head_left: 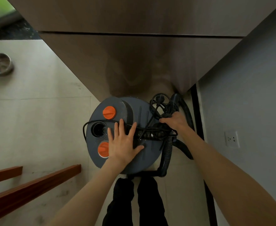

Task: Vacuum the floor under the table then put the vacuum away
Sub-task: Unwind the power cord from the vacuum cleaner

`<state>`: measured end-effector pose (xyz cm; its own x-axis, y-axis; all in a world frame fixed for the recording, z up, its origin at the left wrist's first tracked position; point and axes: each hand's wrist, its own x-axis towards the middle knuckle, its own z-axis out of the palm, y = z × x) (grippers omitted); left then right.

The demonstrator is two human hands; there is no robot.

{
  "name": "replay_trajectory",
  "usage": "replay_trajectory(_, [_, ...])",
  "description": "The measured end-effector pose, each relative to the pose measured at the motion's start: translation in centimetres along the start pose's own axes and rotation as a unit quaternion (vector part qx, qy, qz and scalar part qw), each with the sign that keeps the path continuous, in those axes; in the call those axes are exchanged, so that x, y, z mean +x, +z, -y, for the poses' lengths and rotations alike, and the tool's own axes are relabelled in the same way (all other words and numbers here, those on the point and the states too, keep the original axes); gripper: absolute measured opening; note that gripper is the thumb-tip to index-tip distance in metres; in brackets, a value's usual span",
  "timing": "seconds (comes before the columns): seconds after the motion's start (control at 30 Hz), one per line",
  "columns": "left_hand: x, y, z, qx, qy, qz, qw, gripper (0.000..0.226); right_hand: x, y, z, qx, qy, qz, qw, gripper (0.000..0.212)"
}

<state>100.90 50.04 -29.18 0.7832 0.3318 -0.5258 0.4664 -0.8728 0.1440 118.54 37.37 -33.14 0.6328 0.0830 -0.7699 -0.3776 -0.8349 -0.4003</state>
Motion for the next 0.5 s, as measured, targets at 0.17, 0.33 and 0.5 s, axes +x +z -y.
replay_trajectory(0.17, [0.7,0.2,-0.7,-0.015,0.035,-0.132,0.991,0.059,0.1,-0.5,-0.3,0.015,-0.005,0.027,1.0,0.053])
replay_trajectory(0.33, [0.3,-1.3,0.6,-0.086,0.043,-0.136,0.986,0.033,0.4,-0.8,-1.2,0.022,-0.013,0.072,0.997,0.048])
replay_trajectory(0.5, [0.6,-4.5,0.2,-0.194,-0.027,-0.192,0.962,0.023,-0.5,-0.6,-1.3,0.028,-0.018,0.071,0.997,0.033])
